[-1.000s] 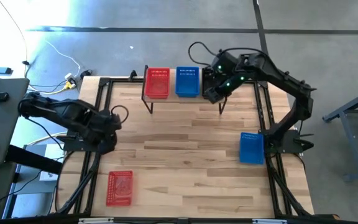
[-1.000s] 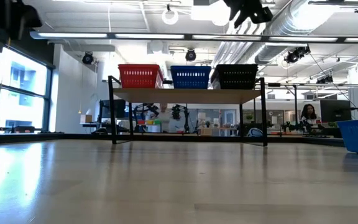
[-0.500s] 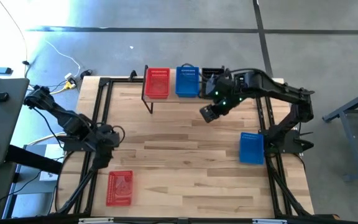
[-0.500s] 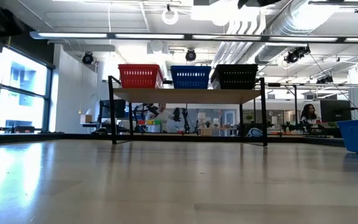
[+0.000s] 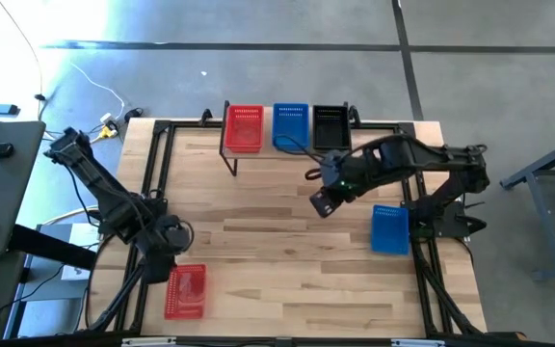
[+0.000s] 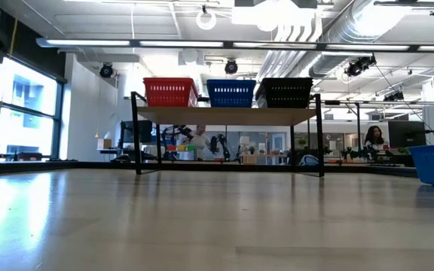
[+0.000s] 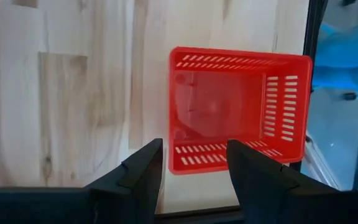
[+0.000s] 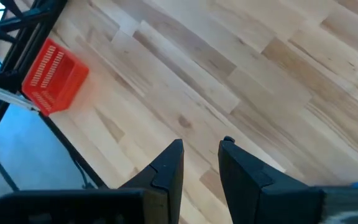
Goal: Stack baskets on shelf by color
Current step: Stack the red basket on top of the red basket on the shelf
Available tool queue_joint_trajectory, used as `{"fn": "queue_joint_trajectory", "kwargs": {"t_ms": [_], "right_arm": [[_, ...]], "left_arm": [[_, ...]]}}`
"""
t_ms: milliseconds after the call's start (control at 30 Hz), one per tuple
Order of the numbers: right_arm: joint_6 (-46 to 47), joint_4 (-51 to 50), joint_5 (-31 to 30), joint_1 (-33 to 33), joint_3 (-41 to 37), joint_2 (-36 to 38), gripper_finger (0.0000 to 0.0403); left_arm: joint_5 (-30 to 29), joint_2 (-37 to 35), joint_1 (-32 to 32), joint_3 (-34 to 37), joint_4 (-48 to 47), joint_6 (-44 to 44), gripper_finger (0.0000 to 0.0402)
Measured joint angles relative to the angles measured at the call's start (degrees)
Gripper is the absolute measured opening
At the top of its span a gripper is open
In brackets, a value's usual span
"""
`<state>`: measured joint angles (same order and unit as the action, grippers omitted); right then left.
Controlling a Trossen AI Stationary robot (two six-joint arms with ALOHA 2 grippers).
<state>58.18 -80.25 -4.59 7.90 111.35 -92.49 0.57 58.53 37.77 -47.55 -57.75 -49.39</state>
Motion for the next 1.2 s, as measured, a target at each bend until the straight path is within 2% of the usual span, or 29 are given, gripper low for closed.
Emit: {"fn": "queue_joint_trajectory", "kwargs": {"t_ms": [333,1067,1200], "right_arm": [[2.4,0.3,-1.8,2.8,0.0,0.0,0.0087],[1.8,0.8,-2.6,3.0,0.0,-1.8,0.0087],[1.9,0.8,-2.5,3.2,0.0,-1.8,0.0087]], "left_arm": [[-0.8,10.1,2.1,0.0,1.6,2.1,0.017],[-1.2,25.4,2.0,0.0,3.1,2.7,0.017],[-0.9,27.1,2.0,0.0,4.0,3.1,0.0158]]}}
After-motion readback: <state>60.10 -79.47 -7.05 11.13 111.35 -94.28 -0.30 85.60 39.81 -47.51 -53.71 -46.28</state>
